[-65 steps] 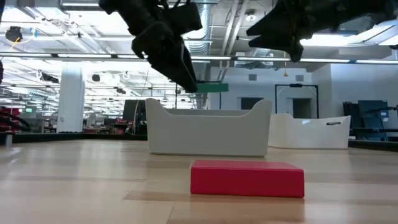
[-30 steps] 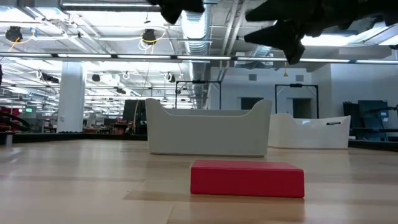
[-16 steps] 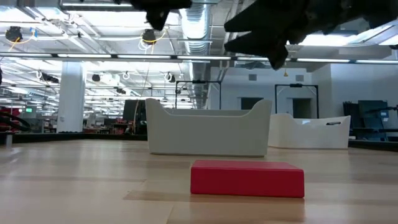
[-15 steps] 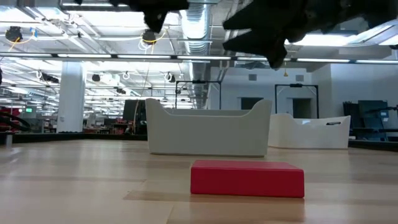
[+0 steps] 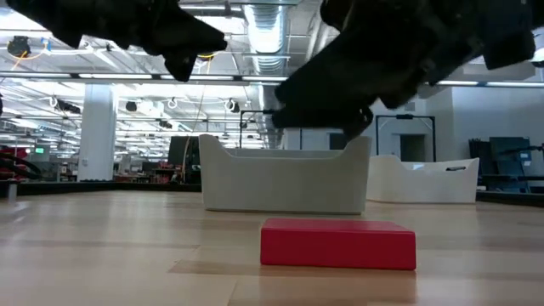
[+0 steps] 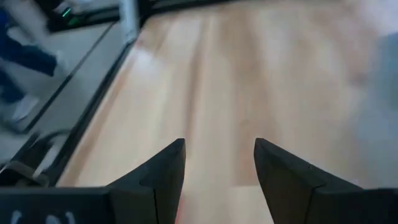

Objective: Sort & place blocks by color
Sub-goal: Put the red block into the transparent bin

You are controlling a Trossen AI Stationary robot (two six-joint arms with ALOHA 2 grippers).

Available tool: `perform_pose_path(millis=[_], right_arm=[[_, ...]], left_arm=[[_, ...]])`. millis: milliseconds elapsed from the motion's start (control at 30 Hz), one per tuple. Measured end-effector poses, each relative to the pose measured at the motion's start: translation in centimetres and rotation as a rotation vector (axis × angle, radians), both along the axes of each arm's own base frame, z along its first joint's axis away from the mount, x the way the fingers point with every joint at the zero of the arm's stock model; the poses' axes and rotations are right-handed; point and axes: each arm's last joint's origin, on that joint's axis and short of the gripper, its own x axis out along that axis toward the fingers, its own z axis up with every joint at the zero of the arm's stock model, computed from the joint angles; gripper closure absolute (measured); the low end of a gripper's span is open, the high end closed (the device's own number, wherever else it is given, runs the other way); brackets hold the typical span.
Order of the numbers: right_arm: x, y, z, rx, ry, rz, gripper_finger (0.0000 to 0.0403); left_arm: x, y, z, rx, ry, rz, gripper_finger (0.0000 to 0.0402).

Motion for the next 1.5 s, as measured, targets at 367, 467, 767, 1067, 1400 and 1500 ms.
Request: perform_pose_path(millis=[367, 467, 767, 1067, 1400, 1500], right_arm=[[1.6, 5.0, -2.4, -0.066, 0.226, 0.169, 0.0188], [1.4, 5.5, -1.7, -0.112, 0.299, 0.170, 0.0188], [2.2, 6.0, 0.3, -0.188, 0.479, 0.178, 0.0188], [2.3, 6.5, 0.4, -0.122, 0.485, 0.187, 0.0188], [2.4, 6.1, 0.3, -0.119, 0.492, 0.156, 0.0188], [2.4, 6.0, 0.3, -0.110, 0.503, 0.140, 0.0188]], left_arm=[[-0.3, 0.0, -0.9, 0.015, 0.022, -0.009, 0.0349], [-0.3, 0.0, -0.9, 0.022, 0.017, -0.010, 0.0349], [-0.4, -0.1, -1.0, 0.017, 0.033, -0.016, 0.0349], [-0.4, -0.6, -1.0, 0.019, 0.033, -0.035, 0.0349], [-0.4, -0.6, -1.0, 0.023, 0.034, -0.034, 0.0349], [-0.4, -0.6, -1.0, 0.023, 0.034, -0.037, 0.0349]])
